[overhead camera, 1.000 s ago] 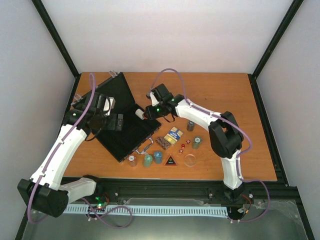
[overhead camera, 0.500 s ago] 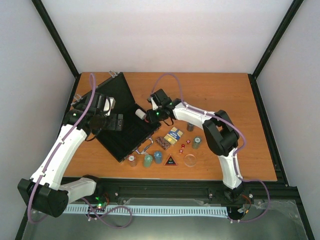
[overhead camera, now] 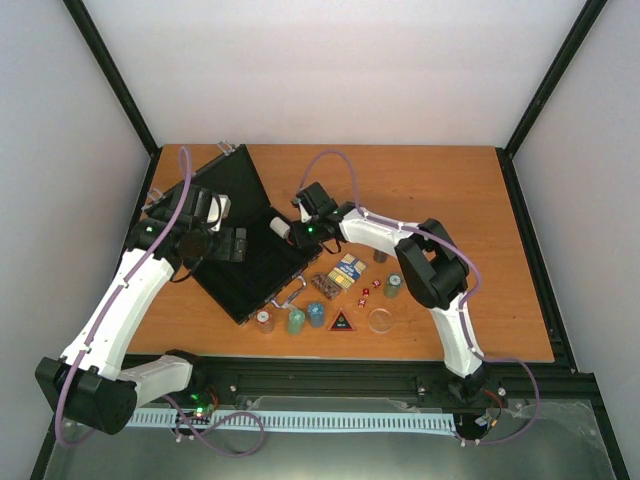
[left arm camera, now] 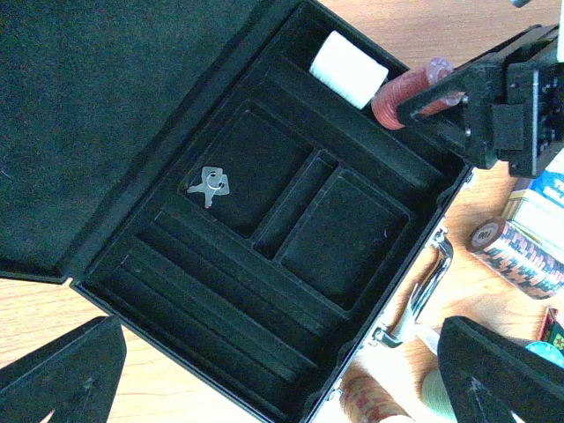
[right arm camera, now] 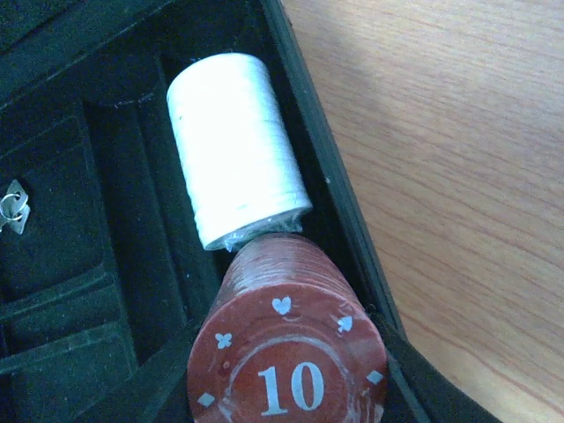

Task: Pack up texas hold em set

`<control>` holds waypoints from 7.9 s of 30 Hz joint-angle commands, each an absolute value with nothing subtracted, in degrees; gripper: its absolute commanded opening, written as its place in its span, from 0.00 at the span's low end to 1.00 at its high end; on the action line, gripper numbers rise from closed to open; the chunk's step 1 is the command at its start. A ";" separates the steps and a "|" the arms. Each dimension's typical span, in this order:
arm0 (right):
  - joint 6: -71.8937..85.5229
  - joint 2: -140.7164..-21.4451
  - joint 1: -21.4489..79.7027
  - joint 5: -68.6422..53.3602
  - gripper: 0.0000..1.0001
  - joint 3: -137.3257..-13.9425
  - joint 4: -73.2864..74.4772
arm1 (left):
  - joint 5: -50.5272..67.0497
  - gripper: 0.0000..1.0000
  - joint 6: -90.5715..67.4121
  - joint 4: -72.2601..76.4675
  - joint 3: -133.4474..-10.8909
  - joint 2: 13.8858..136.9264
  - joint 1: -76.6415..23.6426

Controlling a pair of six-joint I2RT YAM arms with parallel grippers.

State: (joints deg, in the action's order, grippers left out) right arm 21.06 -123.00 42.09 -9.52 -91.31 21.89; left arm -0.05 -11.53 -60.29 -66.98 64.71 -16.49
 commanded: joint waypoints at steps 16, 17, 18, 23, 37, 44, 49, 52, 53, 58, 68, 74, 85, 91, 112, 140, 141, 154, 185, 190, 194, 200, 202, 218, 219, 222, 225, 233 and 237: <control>21.72 -124.54 45.87 -0.77 0.38 -92.22 17.88 | -1.14 1.00 -10.26 -60.99 -65.48 62.14 -16.79; 21.51 -123.82 46.14 -0.71 0.43 -91.32 18.07 | -1.26 1.00 -10.28 -61.04 -65.48 62.06 -16.79; 21.29 -123.08 46.29 -0.63 0.50 -89.93 18.40 | -1.44 1.00 -10.16 -61.10 -65.48 62.01 -16.79; 20.76 -119.39 46.49 -0.11 0.65 -85.91 20.68 | -1.60 1.00 -10.22 -61.26 -65.40 61.80 -16.79; 15.74 -110.15 46.52 2.03 0.89 -86.23 26.46 | -1.15 1.00 -11.05 -60.56 -65.20 62.05 -16.79; 17.23 -111.19 42.24 9.11 1.00 -91.71 41.88 | -1.54 1.00 -11.15 -60.66 -65.74 62.13 -16.79; 12.61 -109.42 37.50 7.76 1.00 -90.09 45.80 | -1.57 1.00 -11.18 -60.30 -65.48 62.29 -16.79; 9.44 -110.01 37.51 7.43 0.92 -91.69 48.70 | -1.56 1.00 -10.98 -60.13 -65.57 62.81 -16.79; 8.67 -110.21 37.53 6.65 0.89 -91.92 49.04 | -1.60 1.00 -10.92 -60.02 -65.49 62.97 -16.78; 6.20 -111.80 39.40 3.19 0.86 -91.79 48.05 | -1.53 1.00 -11.18 -59.50 -65.52 63.63 -16.79; 6.37 -117.89 41.05 0.14 0.88 -94.42 45.72 | -2.02 1.00 -11.29 -59.56 -64.98 63.98 -16.79; 7.29 -122.14 41.04 -0.66 0.89 -98.93 45.01 | -2.01 1.00 -11.33 -59.45 -64.83 64.08 -16.79; 9.06 -128.75 41.09 -1.54 0.89 -105.18 44.85 | -2.98 1.00 -10.96 -59.68 -64.07 63.31 -16.79; 10.22 -131.81 41.04 -2.08 0.89 -109.48 44.48 | -2.29 1.00 -10.90 -59.86 -64.98 63.45 -16.79; 10.43 -121.77 41.00 5.33 0.97 -109.07 47.10 | -3.58 1.00 -11.26 -59.77 -65.16 62.85 -16.79; 14.74 -108.23 30.28 11.41 0.90 -81.39 52.74 | -3.03 1.00 -11.56 -59.21 -65.81 65.05 -16.81; 14.76 -108.34 30.19 11.44 0.89 -81.21 52.67 | -3.05 1.00 -11.55 -59.16 -65.83 65.23 -16.81; 14.73 -110.05 27.69 9.77 0.65 -80.71 49.69 | -2.99 1.00 -11.34 -58.99 -66.27 66.25 -16.79; 18.99 -103.41 28.21 -11.41 0.03 -89.38 38.53 | -3.31 1.00 -11.16 -58.99 -66.27 64.66 -16.79; 22.25 -107.00 33.30 -16.36 0.03 -92.17 31.70 | -4.69 1.00 -11.25 -58.83 -66.29 63.81 -16.79; 24.97 -112.27 36.89 -19.21 0.03 -95.95 27.28 | -5.90 1.00 -11.88 -59.01 -66.65 62.45 -16.79; 29.21 -119.82 39.98 -20.73 0.03 -102.71 23.04 | -7.84 1.00 -12.75 -60.12 -67.79 60.04 -16.79; 29.43 -122.08 41.13 -20.17 0.03 -105.62 23.09 | -7.83 1.00 -13.04 -60.51 -68.10 59.22 -16.79; 31.64 -133.87 46.96 -12.90 0.03 -115.21 20.87 | -7.84 1.00 -13.47 -61.43 -66.81 56.73 -16.79; 31.72 -134.27 46.97 -12.27 0.03 -115.27 21.02 | -7.82 1.00 -13.45 -61.44 -66.82 56.67 -16.79; 31.82 -135.35 47.08 -10.20 0.03 -115.51 21.45 | -7.61 1.00 -13.44 -61.44 -66.80 56.56 -16.79; 31.13 -136.06 47.64 -6.77 0.03 -115.57 21.73 | -7.39 1.00 -13.36 -61.44 -66.47 56.54 -16.79; 29.10 -138.67 48.60 -0.76 0.04 -116.94 21.20 | -6.99 1.00 -12.76 -61.17 -66.04 56.69 -16.79; 29.05 -140.31 48.86 -0.06 0.11 -118.00 21.09 | -6.91 1.00 -12.56 -61.22 -65.61 56.69 -16.81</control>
